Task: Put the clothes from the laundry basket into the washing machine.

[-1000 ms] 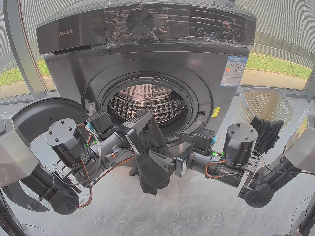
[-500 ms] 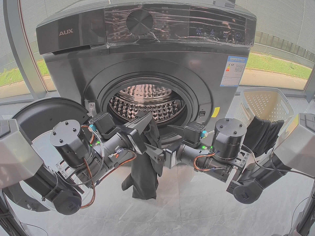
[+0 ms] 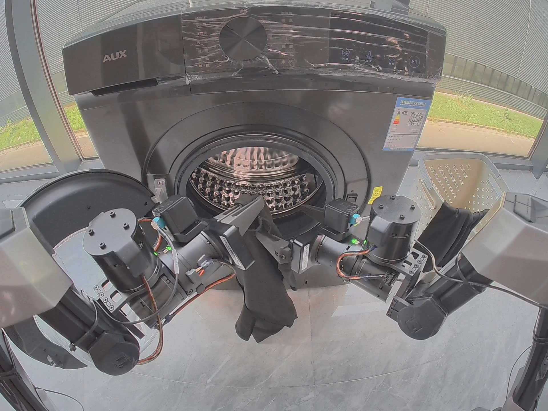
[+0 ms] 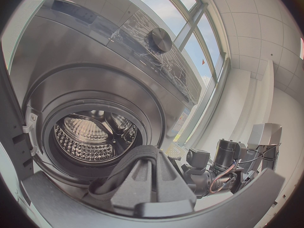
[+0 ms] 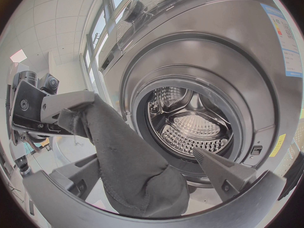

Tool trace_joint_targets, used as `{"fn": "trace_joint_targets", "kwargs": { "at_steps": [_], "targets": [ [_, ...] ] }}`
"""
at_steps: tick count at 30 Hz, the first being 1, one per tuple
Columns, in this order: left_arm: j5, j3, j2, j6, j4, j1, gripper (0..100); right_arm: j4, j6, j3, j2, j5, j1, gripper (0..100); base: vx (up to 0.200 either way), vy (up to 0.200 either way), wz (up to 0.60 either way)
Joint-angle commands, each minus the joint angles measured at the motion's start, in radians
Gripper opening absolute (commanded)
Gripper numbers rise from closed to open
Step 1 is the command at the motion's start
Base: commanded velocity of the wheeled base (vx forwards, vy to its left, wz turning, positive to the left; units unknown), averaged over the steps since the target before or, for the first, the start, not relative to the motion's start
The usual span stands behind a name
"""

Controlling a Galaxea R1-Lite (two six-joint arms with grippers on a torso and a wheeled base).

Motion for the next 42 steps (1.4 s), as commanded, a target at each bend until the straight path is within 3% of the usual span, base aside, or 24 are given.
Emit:
{"fn": "trace_joint_targets", "kwargs": {
  "at_steps": [1, 12, 13, 28, 29, 42],
  "targets": [
    [-0.001, 0.000, -0.002, -0.001, -0.006, -0.002, 0, -0.003, 0.000, -0.003, 0.007, 0.003, 0.015, 100, 0.000, 0.000, 0.00],
    [-0.003, 0.009, -0.001, 0.001, -0.006, -0.003, 0, -0.009, 0.000, -0.045, 0.030, 0.000, 0.026, 100, 0.000, 0.000, 0.00],
    [-0.003, 0.009, -0.001, 0.001, -0.006, -0.003, 0, -0.009, 0.000, -0.045, 0.030, 0.000, 0.026, 0, 0.000, 0.000, 0.00],
    [-0.004, 0.026, 0.019, 0.001, -0.004, 0.003, 0, -0.024, 0.006, 0.006, -0.029, -0.002, 0.063, 0, 0.000, 0.000, 0.00],
    [-0.006, 0.031, 0.024, -0.001, -0.004, 0.003, 100, -0.024, 0.006, 0.018, -0.043, -0.002, 0.063, 0, 0.000, 0.000, 0.00],
    [-0.007, 0.057, 0.031, -0.007, -0.004, 0.040, 100, -0.009, 0.005, 0.127, -0.182, -0.002, -0.003, 0, 0.000, 0.000, 0.00]
  ]
}}
